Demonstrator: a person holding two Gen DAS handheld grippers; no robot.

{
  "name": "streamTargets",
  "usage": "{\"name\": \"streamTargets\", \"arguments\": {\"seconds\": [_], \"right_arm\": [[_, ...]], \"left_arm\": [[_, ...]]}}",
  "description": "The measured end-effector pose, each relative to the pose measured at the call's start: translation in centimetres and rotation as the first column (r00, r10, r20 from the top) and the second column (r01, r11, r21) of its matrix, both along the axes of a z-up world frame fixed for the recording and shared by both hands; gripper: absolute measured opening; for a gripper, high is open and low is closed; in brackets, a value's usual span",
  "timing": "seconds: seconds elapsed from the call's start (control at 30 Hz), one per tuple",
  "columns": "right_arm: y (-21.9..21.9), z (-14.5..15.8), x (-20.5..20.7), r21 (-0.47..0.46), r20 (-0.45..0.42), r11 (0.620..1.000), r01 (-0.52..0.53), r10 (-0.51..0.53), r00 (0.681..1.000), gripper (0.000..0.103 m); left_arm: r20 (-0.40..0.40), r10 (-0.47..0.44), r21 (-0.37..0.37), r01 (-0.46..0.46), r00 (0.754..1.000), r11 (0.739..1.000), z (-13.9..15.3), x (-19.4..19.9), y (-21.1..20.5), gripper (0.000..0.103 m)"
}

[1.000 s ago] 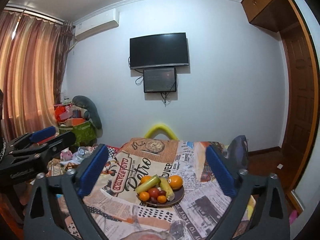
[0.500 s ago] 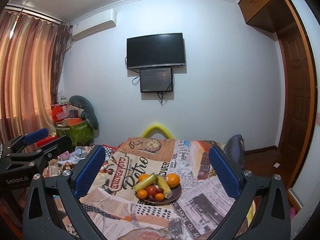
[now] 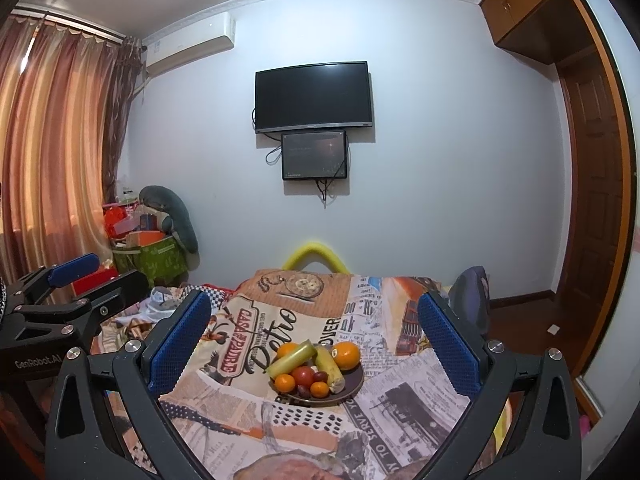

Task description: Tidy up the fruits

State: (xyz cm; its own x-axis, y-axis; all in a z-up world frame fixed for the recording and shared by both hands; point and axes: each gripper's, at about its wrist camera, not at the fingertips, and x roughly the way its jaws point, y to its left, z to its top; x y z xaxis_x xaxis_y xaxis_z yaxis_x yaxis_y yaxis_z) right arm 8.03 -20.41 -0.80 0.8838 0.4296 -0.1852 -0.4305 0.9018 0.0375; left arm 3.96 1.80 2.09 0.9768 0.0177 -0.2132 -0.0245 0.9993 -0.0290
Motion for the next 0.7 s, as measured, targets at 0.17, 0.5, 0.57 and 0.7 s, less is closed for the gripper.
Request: {"name": "streamTargets", "arguments": {"seconds": [0.17, 0.5, 0.57, 0.7], "right_arm": [[0.02, 0.03, 0.0, -0.003, 0.004, 1.0, 0.004, -0.004, 1.0, 0.103], [-0.02, 0.14, -0.01, -0.004, 0.006, 1.0, 0.01, -0.01, 1.0, 0.103], [-0.05, 0.18, -0.01, -0.006, 0.007, 1.0, 0.012, -0.012, 1.0, 0.103], [-0.04, 0.21, 0.06, -0.008, 0.007, 1.0, 0.017, -0.017, 1.0, 0.103]], "left_arm": [[-0.005, -0.001, -0.006, 0.001, 1.0, 1.0, -0.15, 0.12, 0.15, 0.103], [-0.01, 0.003, -0.005, -0.003, 1.0, 1.0, -0.28, 0.34, 0.11, 0.103], [-0.01, 0.004, -0.005, -0.004, 1.0, 1.0, -0.32, 0.37, 0.08, 0.103], [-0.011, 0.004, -0.008, -0.004, 1.0, 1.0, -0.33, 0.36, 0.1, 0.103]]}}
